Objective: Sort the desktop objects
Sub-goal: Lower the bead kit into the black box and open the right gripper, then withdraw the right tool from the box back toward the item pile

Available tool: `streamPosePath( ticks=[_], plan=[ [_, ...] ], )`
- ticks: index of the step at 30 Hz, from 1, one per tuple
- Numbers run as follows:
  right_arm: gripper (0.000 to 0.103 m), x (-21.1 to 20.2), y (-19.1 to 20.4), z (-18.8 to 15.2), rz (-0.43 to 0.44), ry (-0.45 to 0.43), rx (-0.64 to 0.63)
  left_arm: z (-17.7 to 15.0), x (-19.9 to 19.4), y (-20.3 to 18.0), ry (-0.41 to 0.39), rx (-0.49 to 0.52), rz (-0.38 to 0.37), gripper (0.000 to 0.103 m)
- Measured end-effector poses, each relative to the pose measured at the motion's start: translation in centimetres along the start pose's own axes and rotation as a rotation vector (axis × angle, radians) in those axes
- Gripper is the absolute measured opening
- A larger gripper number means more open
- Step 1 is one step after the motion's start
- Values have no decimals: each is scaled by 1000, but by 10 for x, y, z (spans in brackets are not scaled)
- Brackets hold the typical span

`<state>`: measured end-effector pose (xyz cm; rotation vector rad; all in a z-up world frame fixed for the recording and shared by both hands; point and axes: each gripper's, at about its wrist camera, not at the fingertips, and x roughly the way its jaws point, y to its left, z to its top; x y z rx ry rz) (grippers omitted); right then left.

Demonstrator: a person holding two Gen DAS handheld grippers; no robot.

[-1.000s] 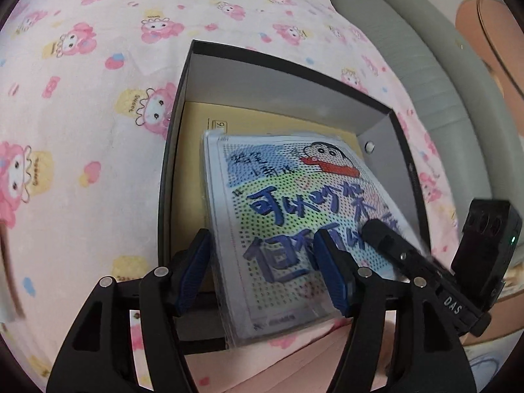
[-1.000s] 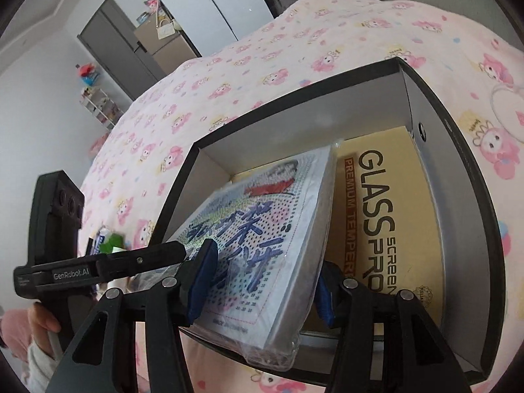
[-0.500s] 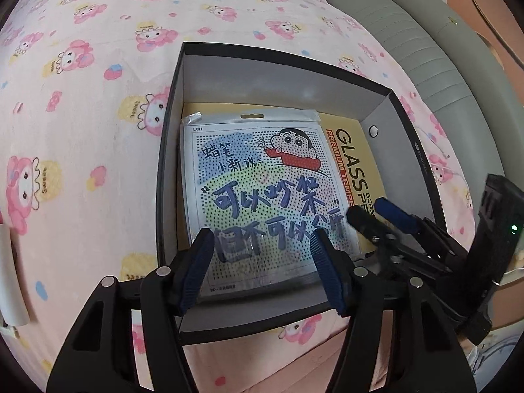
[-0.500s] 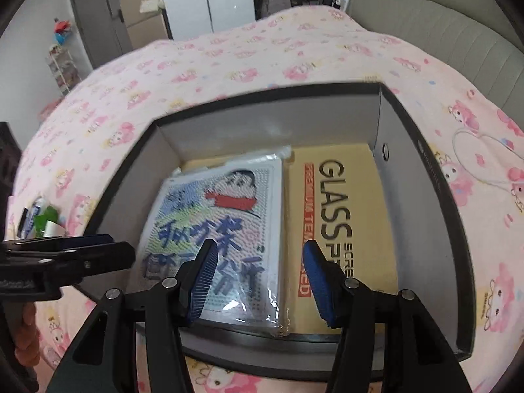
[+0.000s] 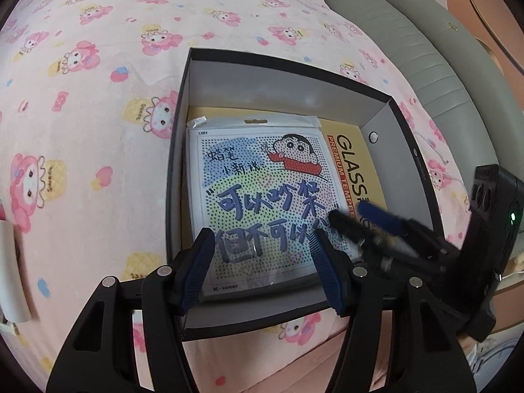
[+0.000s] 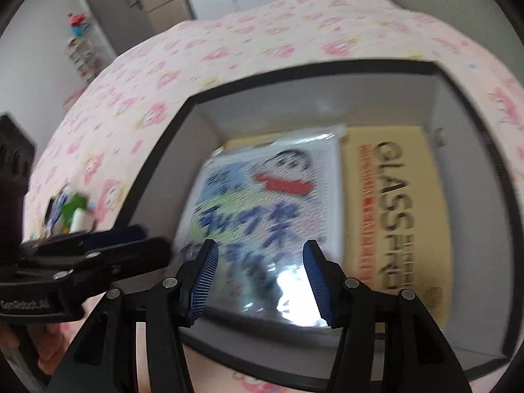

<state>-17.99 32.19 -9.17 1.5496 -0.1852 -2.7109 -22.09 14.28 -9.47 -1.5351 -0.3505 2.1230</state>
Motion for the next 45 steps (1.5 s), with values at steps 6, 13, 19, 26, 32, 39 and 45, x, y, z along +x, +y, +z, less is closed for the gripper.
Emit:
streamPosePath(
  ticks=[6,13,19,26,32,39,45],
  plan=[
    [51,20,-43,9,19,177,139,8,7,-3,3,-4,-48,63],
    [58,28,-35,2,87,249,95,13,14,-6,10,-3,-91,63],
    [59,-11,-41,-9,-5,104,86,5,7,-5,-7,20,-70,63],
    [58,-63,-21,-32,38,-16,80,-17,-31,-16,-73,70,-21,67],
    [58,-94,22,-39,106,-51,81,-45,-81,-21,-159,102,22,68],
    [58,-101,75,-45,176,-102,26,-89,-137,-3,-224,94,50,71],
    [58,-99,119,-70,267,-83,-52,-123,-168,34,-274,26,102,71]
  ],
)
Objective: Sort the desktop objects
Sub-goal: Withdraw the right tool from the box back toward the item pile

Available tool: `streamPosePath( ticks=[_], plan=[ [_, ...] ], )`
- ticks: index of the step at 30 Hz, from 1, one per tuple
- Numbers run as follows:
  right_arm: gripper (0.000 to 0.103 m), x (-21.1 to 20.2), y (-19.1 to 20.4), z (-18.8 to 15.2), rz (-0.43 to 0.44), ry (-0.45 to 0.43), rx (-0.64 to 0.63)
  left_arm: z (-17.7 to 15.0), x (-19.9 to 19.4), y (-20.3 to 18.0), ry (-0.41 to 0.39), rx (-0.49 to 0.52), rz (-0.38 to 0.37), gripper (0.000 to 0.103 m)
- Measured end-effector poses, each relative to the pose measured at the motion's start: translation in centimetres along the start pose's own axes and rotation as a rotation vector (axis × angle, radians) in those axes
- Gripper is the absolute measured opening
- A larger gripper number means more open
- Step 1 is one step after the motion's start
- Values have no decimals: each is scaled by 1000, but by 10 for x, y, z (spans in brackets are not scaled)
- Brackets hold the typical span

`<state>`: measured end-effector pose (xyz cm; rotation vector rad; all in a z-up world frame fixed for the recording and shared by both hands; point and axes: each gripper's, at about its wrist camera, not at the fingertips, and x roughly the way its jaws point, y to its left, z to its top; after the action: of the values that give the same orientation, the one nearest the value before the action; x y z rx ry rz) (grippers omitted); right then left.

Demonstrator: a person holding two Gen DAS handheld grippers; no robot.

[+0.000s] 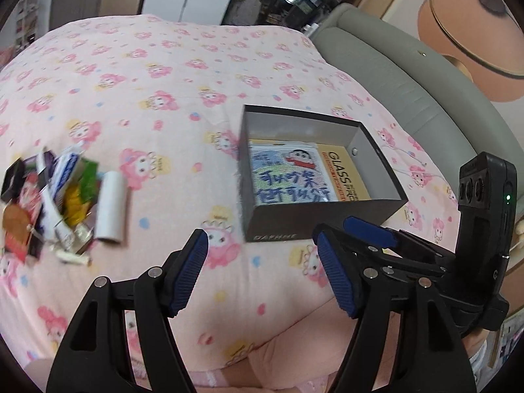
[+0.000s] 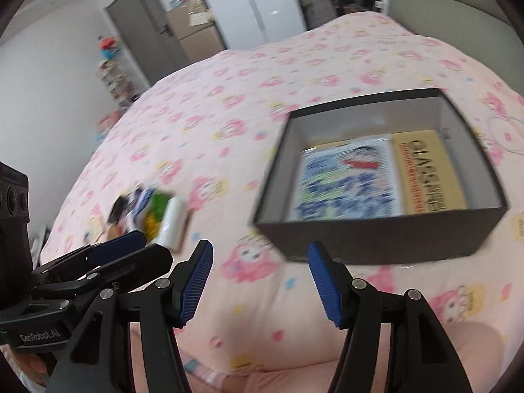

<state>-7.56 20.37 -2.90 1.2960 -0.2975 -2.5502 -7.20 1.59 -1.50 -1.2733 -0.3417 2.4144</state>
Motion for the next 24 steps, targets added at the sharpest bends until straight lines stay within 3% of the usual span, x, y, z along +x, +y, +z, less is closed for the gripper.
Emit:
streamPosePath(
  ticks=[6,11,15,18,24],
  plan=[
    [58,44,45,-4,52,53,-73,-11,-4,68,-29,-180,64,70],
    [57,77,81,1,92,89,-115,-7,-4,128,-32,-325,169,69],
    [57,101,109,6,118,120,-156,5,-2,189,-63,-527,163,67],
    [57,122,137,9,140,150,-211,5,-9,232,-94,-622,177,51],
    [57,180,201,-3,234,290,-308,-25,-28,325,-140,-844,200,51]
  ],
)
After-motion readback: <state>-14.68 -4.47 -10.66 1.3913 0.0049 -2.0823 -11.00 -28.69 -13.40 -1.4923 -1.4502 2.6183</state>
